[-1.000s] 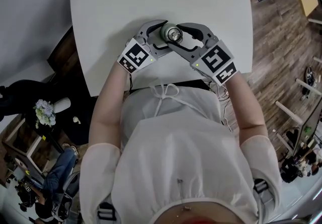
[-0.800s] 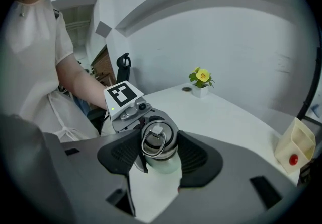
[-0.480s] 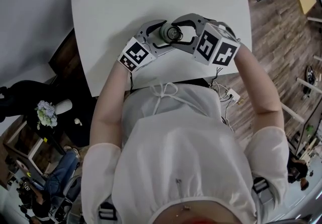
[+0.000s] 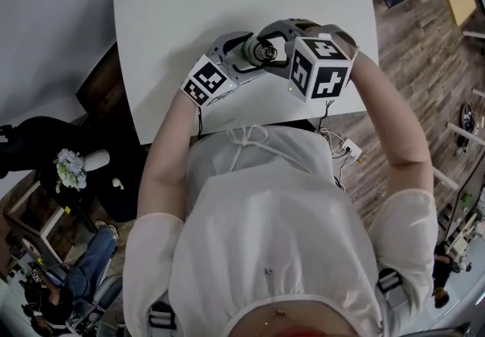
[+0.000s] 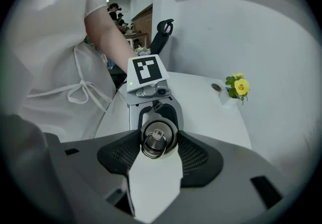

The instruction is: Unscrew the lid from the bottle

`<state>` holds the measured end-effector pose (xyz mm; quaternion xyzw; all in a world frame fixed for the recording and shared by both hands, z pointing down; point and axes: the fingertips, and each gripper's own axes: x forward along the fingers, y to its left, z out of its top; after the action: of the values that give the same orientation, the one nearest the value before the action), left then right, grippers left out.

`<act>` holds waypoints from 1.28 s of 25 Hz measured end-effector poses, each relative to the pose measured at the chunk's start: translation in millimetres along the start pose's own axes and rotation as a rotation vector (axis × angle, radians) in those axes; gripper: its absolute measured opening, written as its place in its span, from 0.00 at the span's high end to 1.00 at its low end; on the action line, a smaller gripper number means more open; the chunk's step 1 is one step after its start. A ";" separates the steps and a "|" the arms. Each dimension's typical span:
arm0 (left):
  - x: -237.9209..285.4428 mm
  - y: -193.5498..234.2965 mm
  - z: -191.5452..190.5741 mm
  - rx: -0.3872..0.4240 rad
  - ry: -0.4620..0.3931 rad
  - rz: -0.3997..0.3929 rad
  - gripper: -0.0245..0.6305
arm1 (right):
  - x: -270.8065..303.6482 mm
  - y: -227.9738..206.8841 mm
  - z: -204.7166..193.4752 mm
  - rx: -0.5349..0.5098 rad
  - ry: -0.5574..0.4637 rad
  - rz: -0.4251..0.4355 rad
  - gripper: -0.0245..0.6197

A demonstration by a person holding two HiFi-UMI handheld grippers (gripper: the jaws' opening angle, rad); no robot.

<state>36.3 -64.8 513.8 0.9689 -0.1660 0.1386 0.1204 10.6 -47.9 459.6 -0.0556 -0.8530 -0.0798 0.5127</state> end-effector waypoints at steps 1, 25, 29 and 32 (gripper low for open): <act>-0.1 -0.3 0.1 -0.001 0.003 -0.002 0.36 | -0.2 -2.5 -0.2 0.046 -0.012 -0.017 0.57; -0.8 -1.7 -1.6 -0.002 0.027 -0.007 0.36 | 6.4 -4.3 -6.3 0.629 0.029 -0.043 0.59; -1.1 -1.2 -2.0 -0.003 0.026 -0.003 0.36 | 5.9 -1.3 -2.1 0.492 0.056 0.012 0.59; -0.8 -0.3 -1.4 -0.005 0.025 -0.003 0.36 | 6.4 -1.2 -3.1 0.355 0.094 0.049 0.59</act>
<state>35.3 -63.9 514.9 0.9670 -0.1633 0.1502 0.1250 10.0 -49.6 466.6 0.0185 -0.8273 0.0821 0.5555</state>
